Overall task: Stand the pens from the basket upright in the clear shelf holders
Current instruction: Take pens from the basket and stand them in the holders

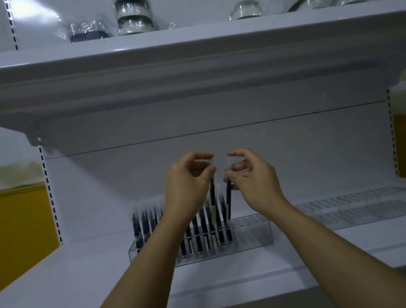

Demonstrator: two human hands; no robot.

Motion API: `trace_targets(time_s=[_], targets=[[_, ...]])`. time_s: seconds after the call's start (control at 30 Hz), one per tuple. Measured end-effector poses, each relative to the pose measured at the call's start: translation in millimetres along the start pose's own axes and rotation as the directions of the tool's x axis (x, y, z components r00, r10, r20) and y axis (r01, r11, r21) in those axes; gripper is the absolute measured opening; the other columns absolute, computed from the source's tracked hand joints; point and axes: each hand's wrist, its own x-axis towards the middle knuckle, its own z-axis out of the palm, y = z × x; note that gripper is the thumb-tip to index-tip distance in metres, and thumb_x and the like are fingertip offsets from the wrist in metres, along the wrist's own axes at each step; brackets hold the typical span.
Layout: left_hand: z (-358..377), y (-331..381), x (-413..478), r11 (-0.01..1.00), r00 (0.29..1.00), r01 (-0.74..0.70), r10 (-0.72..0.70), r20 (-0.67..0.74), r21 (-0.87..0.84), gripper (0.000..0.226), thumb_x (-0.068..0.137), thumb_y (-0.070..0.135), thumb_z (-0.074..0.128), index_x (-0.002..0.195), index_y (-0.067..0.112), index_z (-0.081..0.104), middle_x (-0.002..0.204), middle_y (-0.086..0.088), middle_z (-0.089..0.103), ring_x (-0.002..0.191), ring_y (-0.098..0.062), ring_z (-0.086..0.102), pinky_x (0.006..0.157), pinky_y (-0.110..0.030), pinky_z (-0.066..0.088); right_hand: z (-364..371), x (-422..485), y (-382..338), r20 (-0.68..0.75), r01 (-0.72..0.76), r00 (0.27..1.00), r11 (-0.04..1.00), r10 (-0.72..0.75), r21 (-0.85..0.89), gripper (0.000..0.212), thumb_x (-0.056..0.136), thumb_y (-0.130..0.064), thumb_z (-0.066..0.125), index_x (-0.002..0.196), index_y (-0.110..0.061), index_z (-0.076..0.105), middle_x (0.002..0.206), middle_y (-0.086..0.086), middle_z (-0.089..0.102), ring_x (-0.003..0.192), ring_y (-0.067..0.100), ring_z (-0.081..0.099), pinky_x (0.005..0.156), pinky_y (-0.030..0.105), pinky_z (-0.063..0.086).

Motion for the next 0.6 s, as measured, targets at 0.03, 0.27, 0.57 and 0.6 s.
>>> trace_targets(time_s=[0.03,0.27,0.57,0.6], targets=[[1.8,-3.1,1.5,1.000,1.000,0.003,-0.003,0.002,0.006,0.016,0.088,0.020,0.068,0.103,0.027,0.066,0.089,0.011,0.068,0.083,0.000,0.065,0.072,-0.012,0.052,2.0,1.3,4.6,0.000,-0.003,1.000,1.000,0.003,0.004,0.030,0.089,-0.012,0.066,0.108,-0.034,0.058,0.089,0.003,0.065,0.081,0.017,0.069,0.077,0.045,0.059],[12.1,-18.7,0.8,0.999,0.998,0.050,-0.050,0.028,0.017,0.016,0.089,0.021,0.067,0.104,0.025,0.065,0.092,0.010,0.068,0.084,-0.001,0.065,0.070,-0.012,0.051,9.8,6.0,27.2,-0.009,-0.036,0.999,0.999,0.036,0.040,0.034,0.089,-0.009,0.065,0.102,-0.040,0.058,0.088,0.004,0.067,0.082,0.018,0.070,0.077,0.046,0.059],[16.3,-20.8,7.9,0.987,0.998,0.063,-0.061,-0.016,0.151,0.014,0.087,0.029,0.069,0.101,0.031,0.066,0.087,0.014,0.068,0.072,0.003,0.063,0.053,-0.006,0.041,7.4,4.4,33.9,0.189,-0.027,0.981,0.990,0.052,-0.136,0.027,0.089,-0.011,0.066,0.107,-0.030,0.063,0.086,0.002,0.065,0.079,0.016,0.064,0.074,0.029,0.056],[15.1,-19.7,8.0,0.985,0.998,0.066,-0.064,-0.016,0.159,0.014,0.087,0.029,0.069,0.101,0.031,0.066,0.087,0.015,0.068,0.071,0.002,0.063,0.051,-0.006,0.042,7.2,0.3,37.0,0.219,-0.007,0.974,0.982,0.049,-0.189,0.026,0.090,-0.013,0.065,0.109,-0.030,0.063,0.087,-0.002,0.064,0.078,0.010,0.062,0.070,0.021,0.052]])
